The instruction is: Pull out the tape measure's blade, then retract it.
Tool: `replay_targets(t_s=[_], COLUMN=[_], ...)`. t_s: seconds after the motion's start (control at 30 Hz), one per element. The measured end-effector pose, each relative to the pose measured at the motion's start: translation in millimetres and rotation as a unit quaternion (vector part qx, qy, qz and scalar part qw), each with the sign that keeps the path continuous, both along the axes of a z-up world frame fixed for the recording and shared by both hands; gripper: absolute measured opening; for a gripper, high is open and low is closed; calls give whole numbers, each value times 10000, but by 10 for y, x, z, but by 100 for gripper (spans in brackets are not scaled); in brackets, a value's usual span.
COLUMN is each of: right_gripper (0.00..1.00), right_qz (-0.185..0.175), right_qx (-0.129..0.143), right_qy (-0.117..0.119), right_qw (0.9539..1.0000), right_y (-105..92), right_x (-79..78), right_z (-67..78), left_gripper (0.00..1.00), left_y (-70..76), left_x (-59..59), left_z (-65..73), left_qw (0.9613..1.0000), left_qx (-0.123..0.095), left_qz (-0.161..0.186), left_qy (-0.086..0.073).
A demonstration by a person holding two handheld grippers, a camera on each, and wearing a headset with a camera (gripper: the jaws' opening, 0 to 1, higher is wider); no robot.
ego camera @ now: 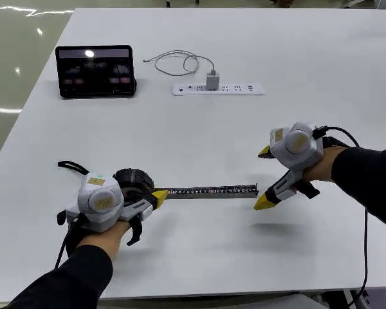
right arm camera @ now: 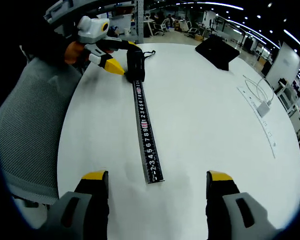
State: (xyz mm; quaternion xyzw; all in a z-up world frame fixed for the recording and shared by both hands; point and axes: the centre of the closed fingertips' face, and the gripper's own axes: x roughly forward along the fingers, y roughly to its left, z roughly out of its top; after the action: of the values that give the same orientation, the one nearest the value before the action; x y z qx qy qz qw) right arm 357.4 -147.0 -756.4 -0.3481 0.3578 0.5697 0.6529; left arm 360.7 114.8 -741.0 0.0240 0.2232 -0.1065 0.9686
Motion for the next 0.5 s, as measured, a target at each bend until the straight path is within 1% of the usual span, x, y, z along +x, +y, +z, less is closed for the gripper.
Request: replay_targets(t_s=[0.03, 0.1, 0.13, 0.2, 0.27, 0.3, 0.33, 0.37, 0.43, 0.5], right_gripper=[74, 74, 72, 64, 60, 57, 51, 43, 39, 34], right_qz=[20, 63, 83, 166, 201, 204, 217, 252, 260, 299], right_qx=[-92, -156, -164, -206, -219, -232, -257, -273, -313, -328], right_qy=[19, 25, 20, 16, 41, 79, 152, 218, 221, 257], right_qw=[10000, 9999, 9998, 9996, 9996, 9995, 9993, 9991, 9989, 9987], right_y=[-9, -13, -12, -15, -11, -13, -22, -27, -15, -25], right_x=[1, 15, 21, 37, 62, 69, 67, 55, 45, 48], right_z=[-42, -103, -122, -164, -207, -226, -251, -270, -296, -327], left_gripper=[100, 100, 100, 100, 100, 100, 100, 100, 100, 100], left_y=[-12, -13, -15, -44, -45, -41, -41, -49, -64, -66], left_x=[10, 9, 4, -23, -40, -41, -45, -52, -55, -50], left_z=[5, 2, -7, -29, -58, -60, -67, -64, -72, -64], left_qw=[10000, 10000, 10000, 10000, 10000, 10000, 9999, 9999, 9999, 9999], left_qx=[1, -8, -22, -52, 3, -5, -61, -100, -36, -92], left_qz=[-13, 6, 17, -24, -60, -55, -31, -15, -65, -44], left_qy=[-11, -17, -13, 26, 58, 61, 81, 95, 84, 81])
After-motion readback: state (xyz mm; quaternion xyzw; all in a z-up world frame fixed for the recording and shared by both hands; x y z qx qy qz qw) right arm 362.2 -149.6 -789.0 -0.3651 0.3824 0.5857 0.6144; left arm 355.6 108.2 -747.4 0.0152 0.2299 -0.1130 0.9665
